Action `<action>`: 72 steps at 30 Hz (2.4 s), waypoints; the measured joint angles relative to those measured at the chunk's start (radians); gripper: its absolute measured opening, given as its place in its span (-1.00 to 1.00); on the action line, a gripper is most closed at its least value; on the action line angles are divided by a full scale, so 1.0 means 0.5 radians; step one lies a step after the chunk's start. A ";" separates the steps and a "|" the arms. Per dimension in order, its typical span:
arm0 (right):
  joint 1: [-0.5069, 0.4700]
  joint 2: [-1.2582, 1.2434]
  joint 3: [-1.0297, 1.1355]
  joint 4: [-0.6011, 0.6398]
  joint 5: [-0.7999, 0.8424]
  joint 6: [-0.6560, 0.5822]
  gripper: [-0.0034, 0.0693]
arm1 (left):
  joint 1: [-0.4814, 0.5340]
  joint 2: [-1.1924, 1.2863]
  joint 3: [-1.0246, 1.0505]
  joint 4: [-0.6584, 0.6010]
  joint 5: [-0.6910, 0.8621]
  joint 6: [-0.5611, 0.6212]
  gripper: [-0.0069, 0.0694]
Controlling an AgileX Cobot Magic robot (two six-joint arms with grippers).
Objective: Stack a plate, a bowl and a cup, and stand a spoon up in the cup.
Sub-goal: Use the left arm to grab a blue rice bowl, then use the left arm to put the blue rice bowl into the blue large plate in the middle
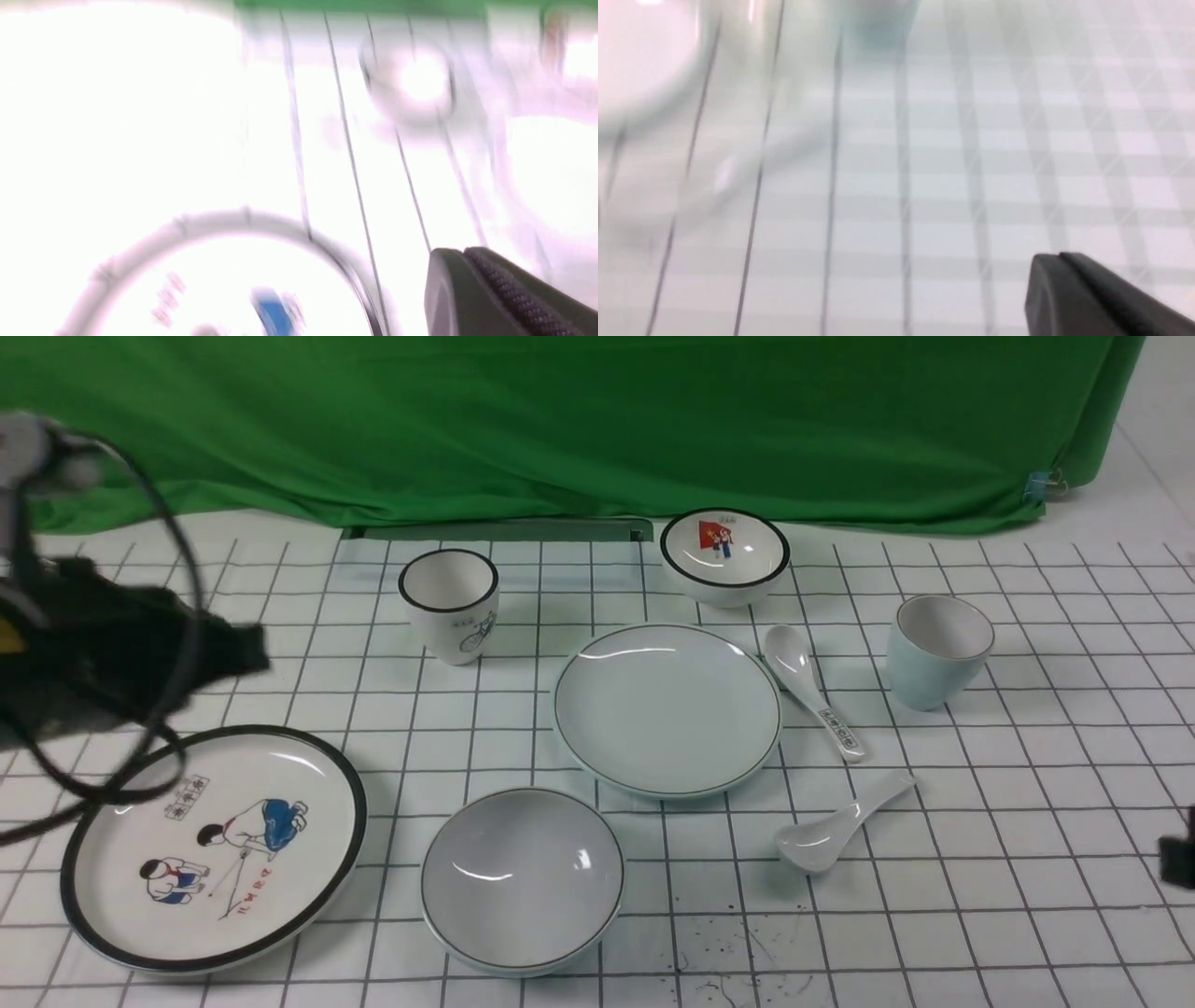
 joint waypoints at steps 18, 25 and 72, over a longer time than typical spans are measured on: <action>0.684 0.611 -0.236 0.045 0.198 -0.219 -0.87 | -0.502 0.929 -0.451 0.075 0.567 0.125 0.17; 0.684 0.611 -0.248 0.045 0.184 -0.223 -0.87 | -0.502 1.129 -0.456 0.105 0.534 0.113 0.24; 0.684 0.611 -0.246 0.148 0.055 -0.127 -0.74 | -0.501 2.094 -2.042 0.024 0.659 0.225 -0.14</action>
